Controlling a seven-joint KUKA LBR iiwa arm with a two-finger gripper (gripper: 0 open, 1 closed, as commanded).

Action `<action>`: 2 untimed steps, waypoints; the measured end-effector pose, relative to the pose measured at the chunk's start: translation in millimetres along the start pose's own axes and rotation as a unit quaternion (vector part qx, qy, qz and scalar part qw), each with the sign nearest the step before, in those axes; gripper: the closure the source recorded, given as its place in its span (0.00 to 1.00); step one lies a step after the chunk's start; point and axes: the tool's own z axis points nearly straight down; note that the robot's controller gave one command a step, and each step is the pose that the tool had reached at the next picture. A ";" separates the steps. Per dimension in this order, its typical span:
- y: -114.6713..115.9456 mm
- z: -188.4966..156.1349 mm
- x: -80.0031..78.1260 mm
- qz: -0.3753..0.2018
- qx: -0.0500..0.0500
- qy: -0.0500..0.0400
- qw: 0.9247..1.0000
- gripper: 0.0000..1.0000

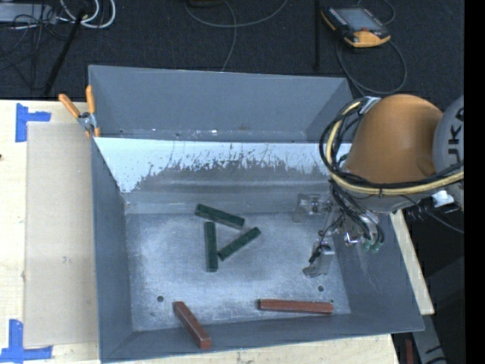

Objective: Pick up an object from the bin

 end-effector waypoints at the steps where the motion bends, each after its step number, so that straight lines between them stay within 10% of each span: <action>1: 72.6 136.2 -43.3 -0.034 -0.001 0.003 0.999 0.00; 2: 56.4 99.1 -38.0 -0.159 0.000 -0.002 0.987 0.00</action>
Offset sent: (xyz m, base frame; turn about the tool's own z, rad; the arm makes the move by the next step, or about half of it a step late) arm 0.0444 0.0697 -0.1316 -0.0644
